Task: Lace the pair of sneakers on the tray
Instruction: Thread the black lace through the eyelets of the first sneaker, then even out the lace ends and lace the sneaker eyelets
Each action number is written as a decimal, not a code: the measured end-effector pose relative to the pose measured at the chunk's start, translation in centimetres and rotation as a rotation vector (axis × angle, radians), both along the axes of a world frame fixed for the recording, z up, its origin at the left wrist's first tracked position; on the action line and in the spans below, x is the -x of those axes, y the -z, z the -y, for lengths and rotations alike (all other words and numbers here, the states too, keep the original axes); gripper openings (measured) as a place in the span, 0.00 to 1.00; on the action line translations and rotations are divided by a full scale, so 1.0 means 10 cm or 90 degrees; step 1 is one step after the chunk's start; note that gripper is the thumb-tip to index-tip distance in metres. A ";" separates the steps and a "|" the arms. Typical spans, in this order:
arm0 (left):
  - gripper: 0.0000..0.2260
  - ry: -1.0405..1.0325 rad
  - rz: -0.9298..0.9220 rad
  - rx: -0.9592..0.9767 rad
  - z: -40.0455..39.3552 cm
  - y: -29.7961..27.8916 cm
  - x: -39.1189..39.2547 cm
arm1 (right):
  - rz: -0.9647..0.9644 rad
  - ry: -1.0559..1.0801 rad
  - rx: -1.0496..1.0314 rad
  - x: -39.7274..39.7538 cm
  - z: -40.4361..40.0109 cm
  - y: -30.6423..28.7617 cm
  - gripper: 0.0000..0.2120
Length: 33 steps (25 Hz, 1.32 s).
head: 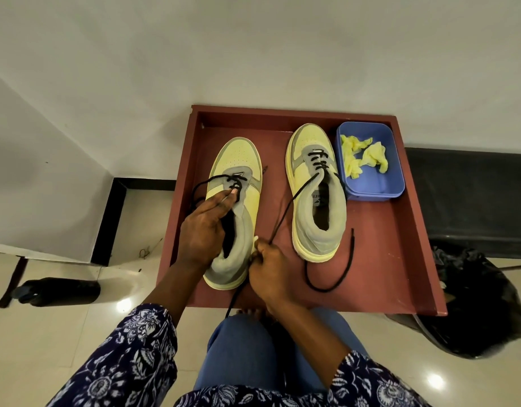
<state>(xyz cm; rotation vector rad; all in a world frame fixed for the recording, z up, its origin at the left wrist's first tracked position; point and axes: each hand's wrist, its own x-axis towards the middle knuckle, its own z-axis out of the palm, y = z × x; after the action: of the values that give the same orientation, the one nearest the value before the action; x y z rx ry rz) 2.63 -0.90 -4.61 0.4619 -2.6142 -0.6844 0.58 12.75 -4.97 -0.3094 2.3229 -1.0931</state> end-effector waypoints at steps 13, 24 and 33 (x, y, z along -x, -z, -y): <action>0.17 -0.108 0.125 -0.128 -0.22 -0.52 0.05 | 0.111 0.138 0.129 0.21 -0.15 -0.47 0.07; 0.09 -0.102 0.018 -0.680 -0.96 -0.87 0.59 | 0.088 0.247 0.259 0.93 -0.36 -0.89 0.08; 0.09 -0.174 0.030 -0.663 -1.51 -0.77 1.54 | -0.024 0.288 0.205 1.61 -0.89 -0.90 0.11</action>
<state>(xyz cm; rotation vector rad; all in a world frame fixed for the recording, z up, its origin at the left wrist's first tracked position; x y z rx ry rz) -12.82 14.24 3.12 1.0854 -1.9630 -1.9043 -15.51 21.63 3.99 0.0895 2.3050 -1.6973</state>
